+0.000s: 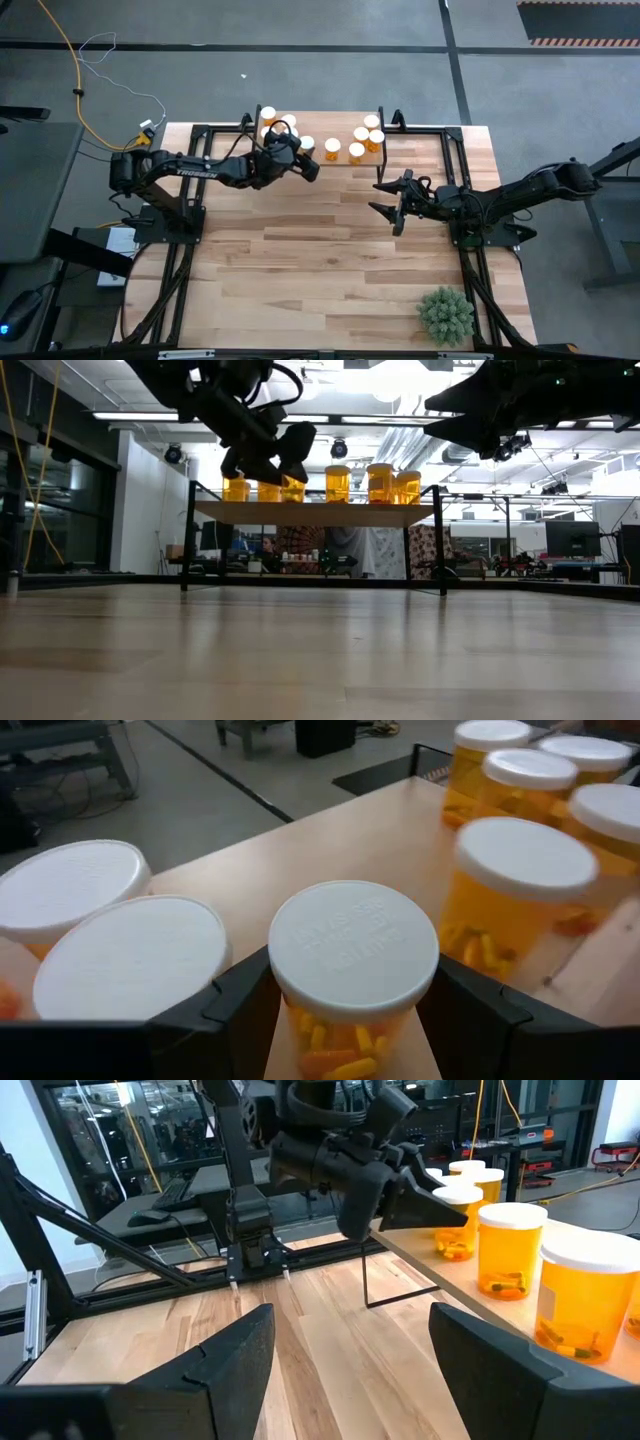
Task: Pick and place medicine bottles onto shelf by color
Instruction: Put the orange pill bottle on the shelf, then return to Home Position
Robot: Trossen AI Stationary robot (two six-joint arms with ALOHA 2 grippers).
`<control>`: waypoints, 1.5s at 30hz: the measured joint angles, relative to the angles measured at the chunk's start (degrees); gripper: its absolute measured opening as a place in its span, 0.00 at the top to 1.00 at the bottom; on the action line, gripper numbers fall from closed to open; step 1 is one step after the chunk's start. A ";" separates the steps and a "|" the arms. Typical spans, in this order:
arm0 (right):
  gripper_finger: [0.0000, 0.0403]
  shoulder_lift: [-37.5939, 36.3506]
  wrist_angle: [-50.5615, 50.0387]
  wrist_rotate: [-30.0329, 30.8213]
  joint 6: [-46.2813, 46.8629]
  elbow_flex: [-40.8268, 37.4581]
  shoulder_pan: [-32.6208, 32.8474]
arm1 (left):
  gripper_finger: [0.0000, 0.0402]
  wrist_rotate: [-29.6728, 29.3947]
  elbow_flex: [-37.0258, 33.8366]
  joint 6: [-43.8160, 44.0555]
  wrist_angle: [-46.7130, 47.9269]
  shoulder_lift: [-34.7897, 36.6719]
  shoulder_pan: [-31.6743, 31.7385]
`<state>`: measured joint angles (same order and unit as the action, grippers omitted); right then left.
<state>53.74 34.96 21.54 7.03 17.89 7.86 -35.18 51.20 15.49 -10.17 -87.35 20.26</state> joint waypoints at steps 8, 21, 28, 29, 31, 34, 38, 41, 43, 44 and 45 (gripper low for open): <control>0.36 0.00 0.00 0.00 0.00 0.00 0.00 | 0.50 2.75 0.02 0.25 -0.15 0.02 1.75; 0.36 0.00 0.00 0.00 0.44 0.00 0.00 | 0.49 6.73 0.04 -5.18 -1.46 0.02 1.74; 0.36 0.00 0.00 0.00 0.44 0.00 0.01 | 0.41 8.29 0.02 -5.20 -1.53 0.02 1.74; 0.36 0.00 0.00 0.00 0.44 0.00 0.01 | 0.39 8.78 0.02 -5.20 -1.53 0.02 1.74; 0.36 0.00 0.00 0.00 0.44 0.00 0.00 | 0.35 9.41 0.02 -5.22 -1.57 0.02 1.74; 0.36 0.00 0.00 0.00 0.44 0.00 0.02 | 0.30 9.45 0.00 -5.22 -1.21 0.30 1.74; 0.36 0.00 0.00 0.00 0.44 0.00 0.00 | 0.27 9.46 -0.07 -5.22 -0.58 1.09 1.74; 0.36 -0.02 0.00 0.00 0.44 0.00 0.02 | 0.26 9.85 -0.02 -5.22 -0.42 2.41 1.74; 0.36 -0.02 0.00 0.00 0.43 0.00 0.00 | 0.26 9.98 -0.04 -5.22 -0.10 3.57 1.73; 0.36 -0.02 0.00 0.00 0.42 0.00 0.00 | 0.26 10.13 -0.04 -5.20 -0.11 4.34 1.70; 0.36 -0.02 0.00 0.00 0.42 0.00 0.00 | 0.26 10.31 -0.04 -5.20 -0.22 5.12 1.70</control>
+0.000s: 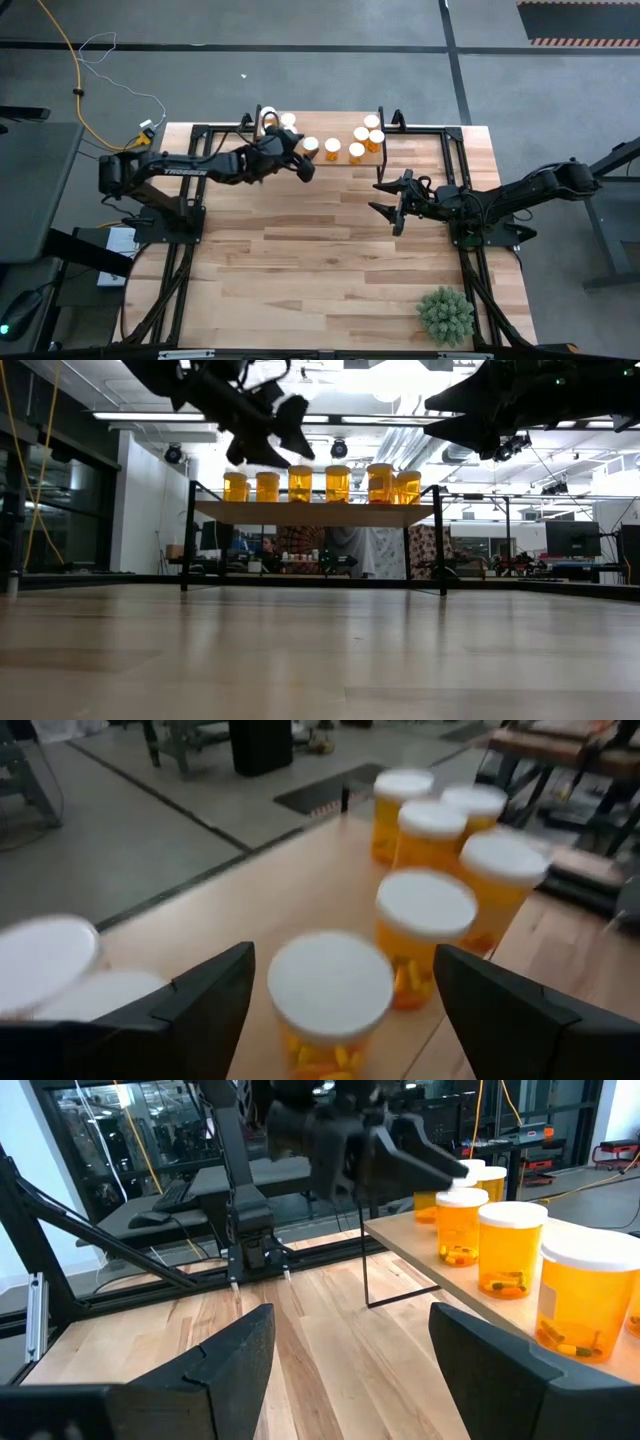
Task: Pick and place medicine bottles onto shelf by color
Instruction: Return to Home Position
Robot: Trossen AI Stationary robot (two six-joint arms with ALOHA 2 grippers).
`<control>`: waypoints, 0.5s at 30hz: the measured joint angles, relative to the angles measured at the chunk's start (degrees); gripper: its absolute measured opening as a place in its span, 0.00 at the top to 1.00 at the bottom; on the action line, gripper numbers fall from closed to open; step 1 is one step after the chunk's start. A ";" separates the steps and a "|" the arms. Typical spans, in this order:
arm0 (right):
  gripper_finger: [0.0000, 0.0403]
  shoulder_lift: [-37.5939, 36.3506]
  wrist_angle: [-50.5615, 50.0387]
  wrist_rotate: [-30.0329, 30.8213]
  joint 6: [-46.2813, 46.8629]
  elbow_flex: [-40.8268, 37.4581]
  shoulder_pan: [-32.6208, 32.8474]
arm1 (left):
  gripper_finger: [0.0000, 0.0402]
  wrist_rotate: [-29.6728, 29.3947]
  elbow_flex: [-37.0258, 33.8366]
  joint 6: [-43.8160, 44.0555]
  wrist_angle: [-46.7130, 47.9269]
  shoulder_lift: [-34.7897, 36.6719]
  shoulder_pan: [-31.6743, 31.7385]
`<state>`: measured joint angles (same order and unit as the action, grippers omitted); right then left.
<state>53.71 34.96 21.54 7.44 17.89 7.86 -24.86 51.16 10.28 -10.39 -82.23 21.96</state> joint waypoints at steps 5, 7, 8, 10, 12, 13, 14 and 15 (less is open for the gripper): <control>0.36 0.00 0.00 0.00 0.00 0.00 0.00 | 0.26 1.52 0.00 0.02 -0.16 3.78 -0.70; 0.36 0.00 0.00 0.00 0.00 0.00 0.00 | 0.26 3.64 0.00 -0.09 -0.34 5.66 -1.31; 0.36 0.00 0.00 0.00 0.02 0.00 0.00 | 0.26 5.26 0.00 -0.61 -0.35 6.65 -1.65; 0.36 0.00 0.00 0.00 0.02 0.00 0.00 | 0.26 9.72 0.00 -2.34 -0.29 8.71 -2.65; 0.36 0.00 0.00 0.00 0.00 0.00 0.00 | 0.26 14.47 0.00 -3.69 -0.20 10.56 -4.41; 0.36 0.00 0.00 0.00 0.02 0.00 0.00 | 0.26 16.24 0.00 -4.23 0.13 11.46 -5.49; 0.36 0.00 0.00 0.00 0.02 0.00 0.00 | 0.26 17.60 -0.15 -5.10 0.22 12.35 -6.81; 0.36 0.00 0.00 0.00 0.02 0.00 0.00 | 0.26 18.03 -0.88 -6.20 -0.74 13.29 -8.42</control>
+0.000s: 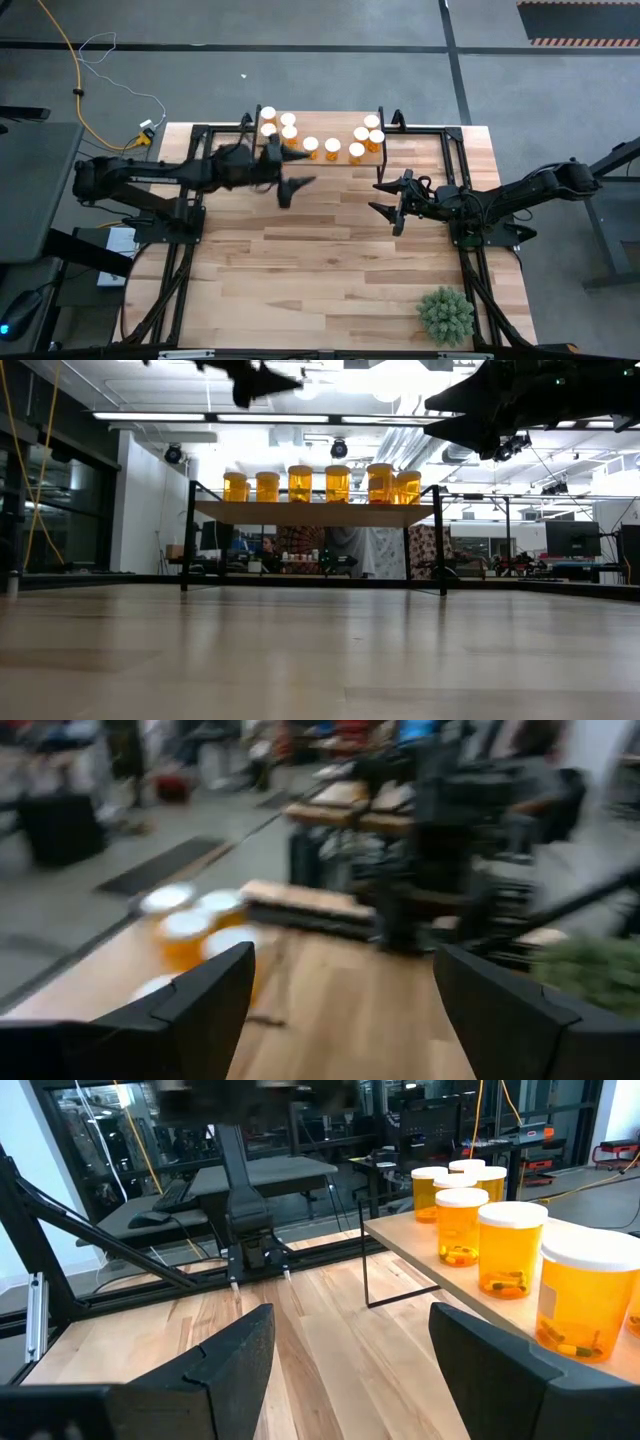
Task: Pick and place medicine bottles onto shelf by color
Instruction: Return to Home Position
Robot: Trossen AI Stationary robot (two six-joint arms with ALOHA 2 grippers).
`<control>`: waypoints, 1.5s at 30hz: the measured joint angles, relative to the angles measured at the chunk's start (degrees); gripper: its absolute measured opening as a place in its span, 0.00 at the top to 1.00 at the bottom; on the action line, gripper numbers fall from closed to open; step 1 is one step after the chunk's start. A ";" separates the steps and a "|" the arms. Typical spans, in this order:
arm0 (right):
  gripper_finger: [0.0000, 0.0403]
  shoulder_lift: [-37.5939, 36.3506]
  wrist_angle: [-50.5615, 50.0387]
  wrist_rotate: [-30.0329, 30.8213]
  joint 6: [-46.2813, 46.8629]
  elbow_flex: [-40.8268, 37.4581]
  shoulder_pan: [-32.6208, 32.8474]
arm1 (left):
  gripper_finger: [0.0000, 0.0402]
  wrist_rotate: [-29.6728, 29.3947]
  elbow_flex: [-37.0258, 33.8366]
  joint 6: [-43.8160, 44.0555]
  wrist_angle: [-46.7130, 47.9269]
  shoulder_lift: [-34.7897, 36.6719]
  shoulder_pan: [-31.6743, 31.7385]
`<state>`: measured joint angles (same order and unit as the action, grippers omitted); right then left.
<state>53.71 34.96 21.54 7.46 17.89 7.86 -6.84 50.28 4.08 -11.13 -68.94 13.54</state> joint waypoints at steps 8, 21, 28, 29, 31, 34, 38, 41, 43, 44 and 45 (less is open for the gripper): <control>0.36 0.00 -0.02 -0.02 0.00 0.00 0.02 | 0.26 -5.40 -15.52 -5.81 -13.60 9.33 -13.78; 0.36 0.00 -0.02 -0.02 0.00 -0.02 0.00 | 0.26 -5.71 -32.47 -7.27 -13.56 33.31 -12.28; 0.36 0.00 -0.04 -0.01 0.02 -0.02 0.00 | 0.26 0.64 -36.38 -3.32 -7.61 44.07 -8.85; 0.36 0.00 -0.04 0.00 0.00 -0.02 0.00 | 0.26 0.64 -37.53 -2.86 -7.48 45.41 -8.87; 0.36 0.00 -0.04 -0.02 0.02 -0.02 0.00 | 0.26 0.67 -40.19 -1.64 -8.11 47.71 -8.97; 0.36 0.00 -0.02 -0.02 0.31 -0.02 0.00 | 0.27 0.35 -43.83 -0.51 -8.58 51.23 -9.49; 0.36 0.00 -0.04 -0.01 1.27 -0.02 0.00 | 0.32 0.21 -47.57 0.84 -8.96 55.53 -9.89; 0.36 0.00 -0.02 -0.02 1.31 -0.02 0.02 | 0.39 0.22 -49.52 1.43 -8.76 58.15 -9.96; 0.36 0.00 -0.02 0.00 1.63 -0.02 0.02 | 0.45 0.21 -49.66 1.71 -6.07 59.58 -9.96; 0.36 0.00 -0.02 -0.01 1.71 -0.02 0.00 | 0.49 0.22 -49.66 1.76 -5.12 60.05 -9.96; 0.36 0.00 -0.02 -0.01 1.71 -0.02 0.01 | 0.53 0.22 -49.66 1.88 -4.26 60.47 -9.96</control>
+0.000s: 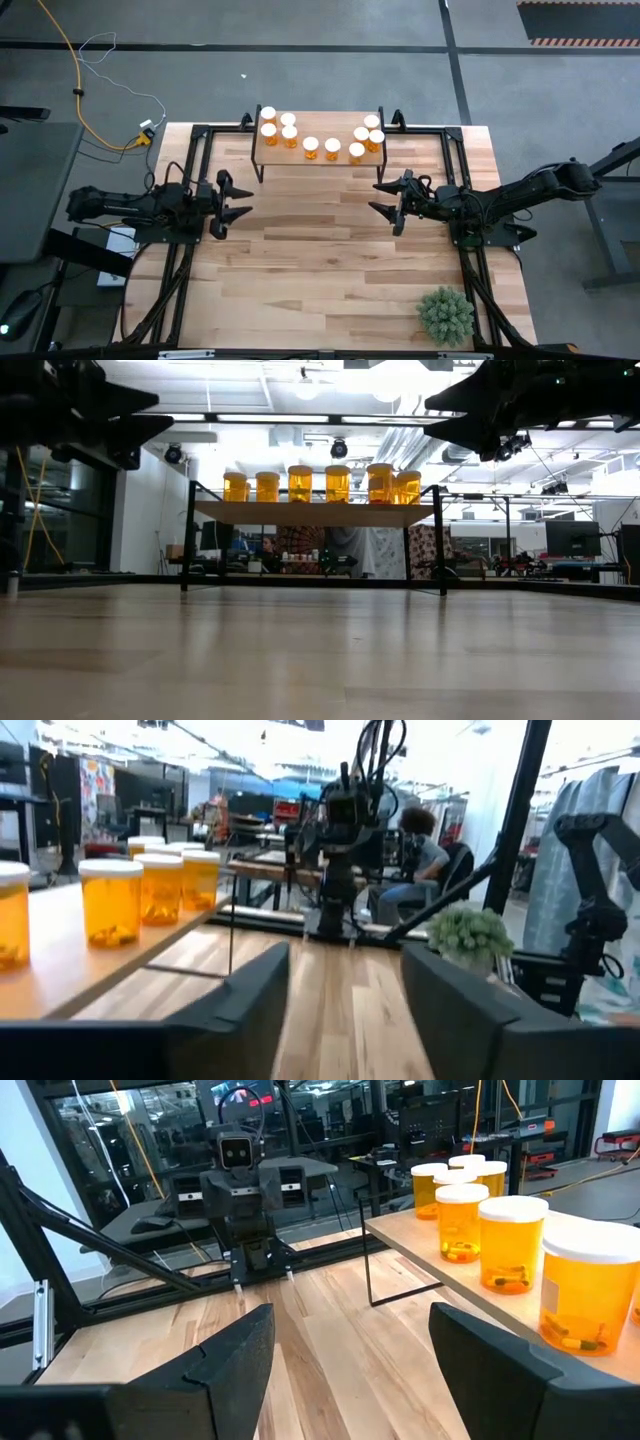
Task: Pick and place medicine bottles onto shelf by color
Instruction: Return to Home Position
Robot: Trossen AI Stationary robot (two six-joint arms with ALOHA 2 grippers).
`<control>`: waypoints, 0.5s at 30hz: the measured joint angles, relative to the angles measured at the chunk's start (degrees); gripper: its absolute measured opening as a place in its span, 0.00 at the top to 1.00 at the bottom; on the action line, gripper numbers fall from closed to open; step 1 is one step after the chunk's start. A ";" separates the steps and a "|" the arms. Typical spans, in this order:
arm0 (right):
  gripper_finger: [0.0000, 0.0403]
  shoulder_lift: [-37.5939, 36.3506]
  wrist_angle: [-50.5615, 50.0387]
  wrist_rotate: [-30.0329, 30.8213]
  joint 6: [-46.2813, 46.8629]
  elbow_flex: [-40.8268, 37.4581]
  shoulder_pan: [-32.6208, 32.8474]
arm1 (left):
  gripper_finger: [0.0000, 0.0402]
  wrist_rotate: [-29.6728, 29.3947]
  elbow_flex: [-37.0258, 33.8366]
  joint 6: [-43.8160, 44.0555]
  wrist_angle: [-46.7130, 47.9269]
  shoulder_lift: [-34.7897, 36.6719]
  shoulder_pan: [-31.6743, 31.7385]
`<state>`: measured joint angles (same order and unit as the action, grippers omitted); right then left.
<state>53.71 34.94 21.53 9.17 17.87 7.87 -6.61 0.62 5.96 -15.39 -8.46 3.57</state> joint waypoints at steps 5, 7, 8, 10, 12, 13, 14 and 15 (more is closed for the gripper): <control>0.36 0.00 0.00 -0.01 -0.07 0.00 0.00 | 0.78 0.02 0.00 0.13 3.35 0.98 0.00; 0.36 0.00 0.00 -0.01 0.00 0.00 0.00 | 0.90 0.07 0.00 0.02 4.33 0.98 0.00; 0.36 0.00 0.00 -0.01 0.36 0.00 0.01 | 0.95 0.11 0.00 0.00 4.61 0.98 0.00; 0.36 0.00 0.00 -0.01 1.84 0.00 0.01 | 0.98 0.39 0.00 0.07 5.24 0.98 0.00; 0.36 0.00 0.02 -0.01 3.44 0.00 0.00 | 0.98 1.34 0.00 0.06 5.31 0.98 0.00; 0.36 0.00 0.02 -0.02 4.08 0.00 -0.01 | 0.99 1.79 0.00 0.05 5.31 0.98 0.00; 0.36 0.00 0.02 -0.03 4.47 0.00 0.00 | 0.99 1.96 0.00 -0.06 5.32 0.97 0.00; 0.36 0.00 0.02 -0.02 4.66 0.00 0.00 | 0.99 1.90 0.00 -0.11 5.32 0.97 0.02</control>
<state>53.71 34.96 21.51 13.83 17.87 7.87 -4.71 0.62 5.85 -10.07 -7.49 3.60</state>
